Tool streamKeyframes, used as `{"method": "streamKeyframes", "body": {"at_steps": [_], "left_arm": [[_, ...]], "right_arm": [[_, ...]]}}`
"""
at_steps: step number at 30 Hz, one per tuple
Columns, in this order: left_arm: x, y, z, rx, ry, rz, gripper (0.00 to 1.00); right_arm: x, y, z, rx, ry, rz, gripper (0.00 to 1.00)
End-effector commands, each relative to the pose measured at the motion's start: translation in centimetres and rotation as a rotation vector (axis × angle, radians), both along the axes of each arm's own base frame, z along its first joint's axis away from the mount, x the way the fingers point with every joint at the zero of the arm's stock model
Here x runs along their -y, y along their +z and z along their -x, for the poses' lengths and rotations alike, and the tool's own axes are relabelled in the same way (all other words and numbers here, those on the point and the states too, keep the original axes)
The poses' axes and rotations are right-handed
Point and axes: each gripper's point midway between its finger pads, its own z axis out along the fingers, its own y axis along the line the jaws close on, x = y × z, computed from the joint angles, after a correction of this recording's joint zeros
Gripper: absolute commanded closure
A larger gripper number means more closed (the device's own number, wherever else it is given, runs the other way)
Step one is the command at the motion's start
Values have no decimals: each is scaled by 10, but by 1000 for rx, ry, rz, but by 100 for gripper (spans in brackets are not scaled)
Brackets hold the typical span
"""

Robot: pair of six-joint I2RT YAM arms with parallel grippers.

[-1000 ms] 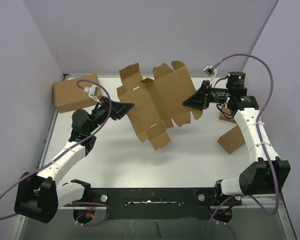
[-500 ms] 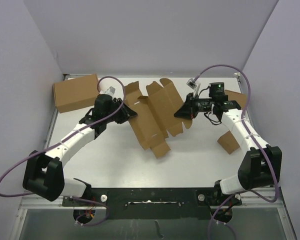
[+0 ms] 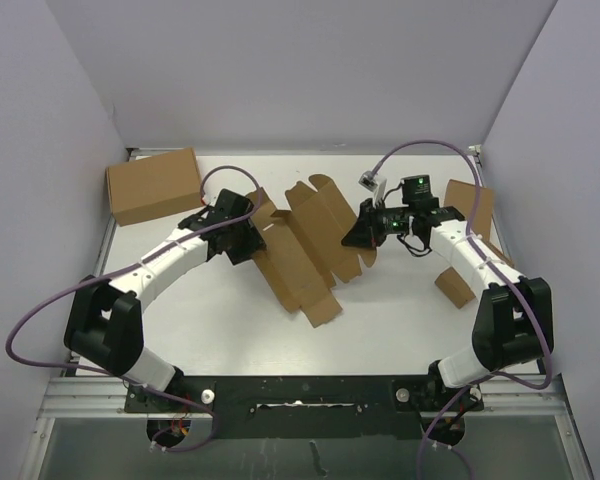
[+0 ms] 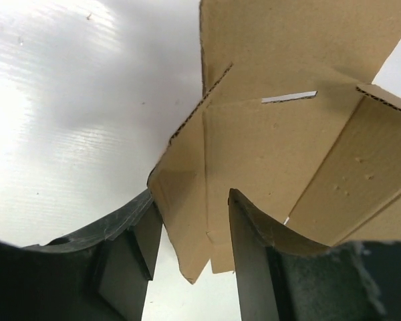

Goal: Fold the paper box

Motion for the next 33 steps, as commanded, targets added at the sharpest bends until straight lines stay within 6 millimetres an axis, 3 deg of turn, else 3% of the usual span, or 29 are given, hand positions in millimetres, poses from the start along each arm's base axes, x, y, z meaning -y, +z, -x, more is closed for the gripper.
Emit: {"method": "streamKeyframes", "body": {"at_steps": [1,7,13,23,29,33], "left_arm": [[3,11,-8,15,33,-23,58],[11,17,-9,80,-36,16,61],[23,-6,-9,26,-59,44,76],[42,-32,-16,-26,-102,64,76],[35,-16,-15,25,-133,38,68],[16,2,-13,107,-144,-6,50]], "right_arm": [[-8,-1,-7,74,26,-6,100],[-5,-19,-4,64,31,-11,100],[-13,-17,2,42,76,-44,100],[-18,-19,9,19,106,-78,100],[-7,-27,2,26,80,-21,100],[7,-34,-4,33,60,23,100]]}}
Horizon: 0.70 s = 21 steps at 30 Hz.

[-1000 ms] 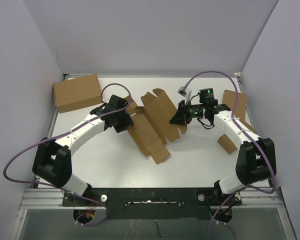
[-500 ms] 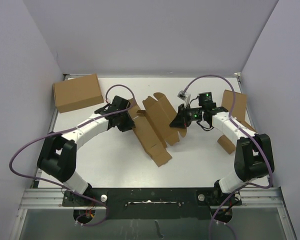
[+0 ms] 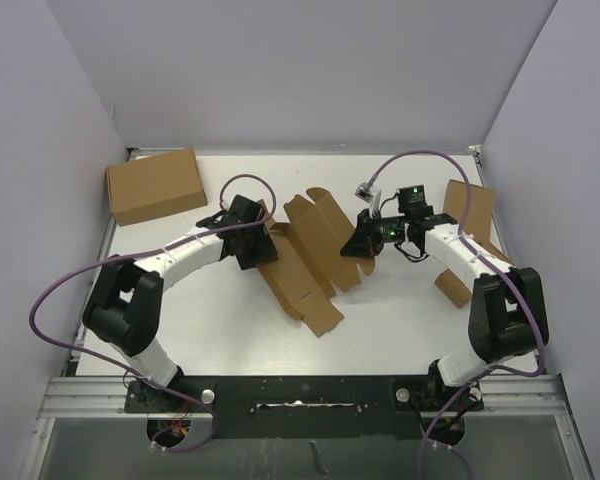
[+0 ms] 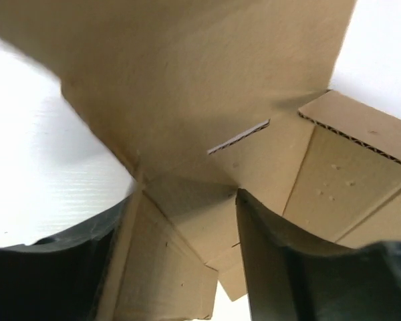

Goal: Fold the paper box

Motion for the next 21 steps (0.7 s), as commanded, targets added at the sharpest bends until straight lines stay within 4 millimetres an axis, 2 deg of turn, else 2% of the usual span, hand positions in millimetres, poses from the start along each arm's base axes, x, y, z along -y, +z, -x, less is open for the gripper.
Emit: {"method": "streamKeyframes", "body": {"at_steps": [1,3,6,12,18,21], "left_arm": [[-13,50,-12,197,-31,12,47],[-22,58,-11,253,-50,19,40],[-34,58,-7,284,-50,38,37],[-43,57,4,339,-82,131,37],[-61,44,6,370,-74,94,39],[-63,57,6,454,-79,167,41]], "right_arm": [[13,0,-13,56,1,35,100],[16,-1,-14,69,4,49,100],[19,-1,-14,86,7,66,100],[21,-7,-15,87,23,91,100],[19,-7,-13,81,32,84,100],[20,-7,-14,83,32,86,100]]}}
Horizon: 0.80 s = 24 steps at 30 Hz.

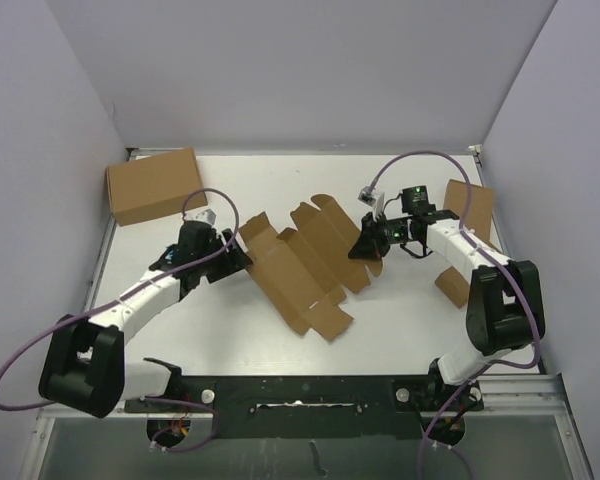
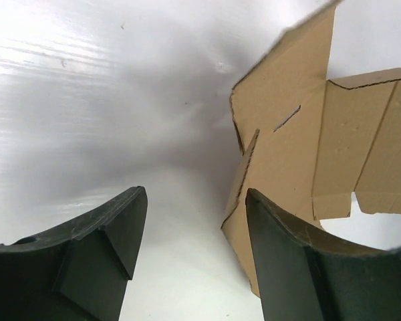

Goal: Fold the paper box

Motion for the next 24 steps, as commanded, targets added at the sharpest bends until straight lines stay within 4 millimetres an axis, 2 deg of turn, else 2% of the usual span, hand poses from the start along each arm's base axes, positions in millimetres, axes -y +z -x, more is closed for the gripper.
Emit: {"method": "streamKeyframes", "body": {"at_steps": [1,4,7,10,12,16,20,24], "left_arm": [[0,56,-20,269,-26,127,41],[-10,80,-17,377,4,178,41],[-24,96,-13,430,56,210,44],[-40,84,-16,384,126,218,63],[-43,70,-19,327,129,225,71],[-33,54,-30,270,79,255,73],[-13,53,-37,262,-10,332,72],[0,53,-35,253,-65,378,70]], "right_arm": [[-3,16,-10,72,22,-11,100],[-3,15,-9,70,23,-11,100],[-4,15,-9,67,27,-12,100],[-4,14,-9,64,29,-13,100],[-4,15,-9,66,30,-15,100],[-4,16,-8,68,31,-17,100],[-5,16,-8,65,33,-19,100],[-5,16,-8,66,36,-21,100]]}}
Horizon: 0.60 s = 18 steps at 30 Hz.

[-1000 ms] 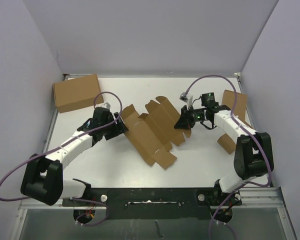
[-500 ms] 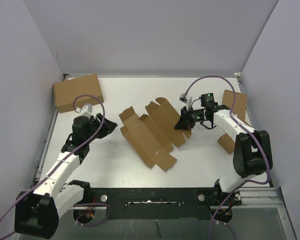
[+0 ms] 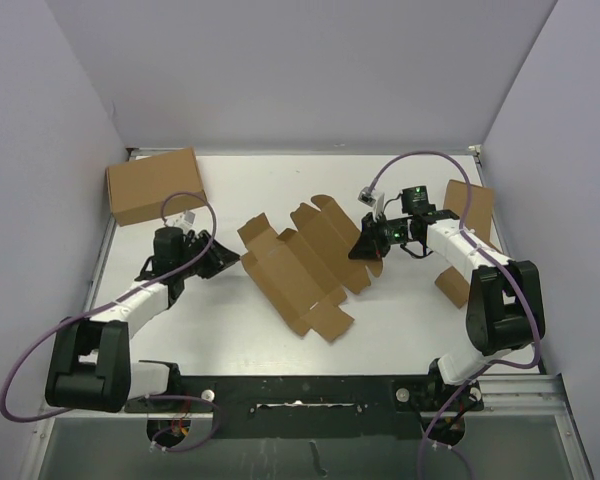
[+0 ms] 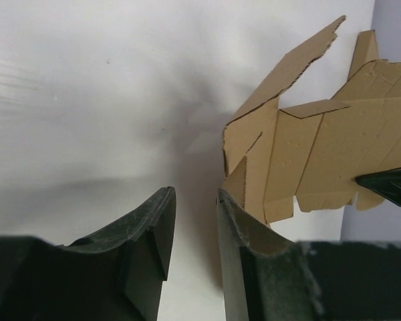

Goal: Fold the paper box

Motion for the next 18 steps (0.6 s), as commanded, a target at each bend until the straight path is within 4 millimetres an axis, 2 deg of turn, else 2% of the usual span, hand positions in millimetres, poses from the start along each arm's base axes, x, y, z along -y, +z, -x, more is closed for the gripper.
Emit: {"method": "streamKeyframes", "body": {"at_steps": [1,9,18], "left_arm": [[25,44,-16,158,-107,97,69],[49,33,-4,119,-185,132,67],[57,18,19,11,-248,91,66]], "right_arm": [[-6,17,-9,72,30,-26,100],[-8,17,-8,71,37,-25,100],[-8,18,-8,72,34,-25,100]]}}
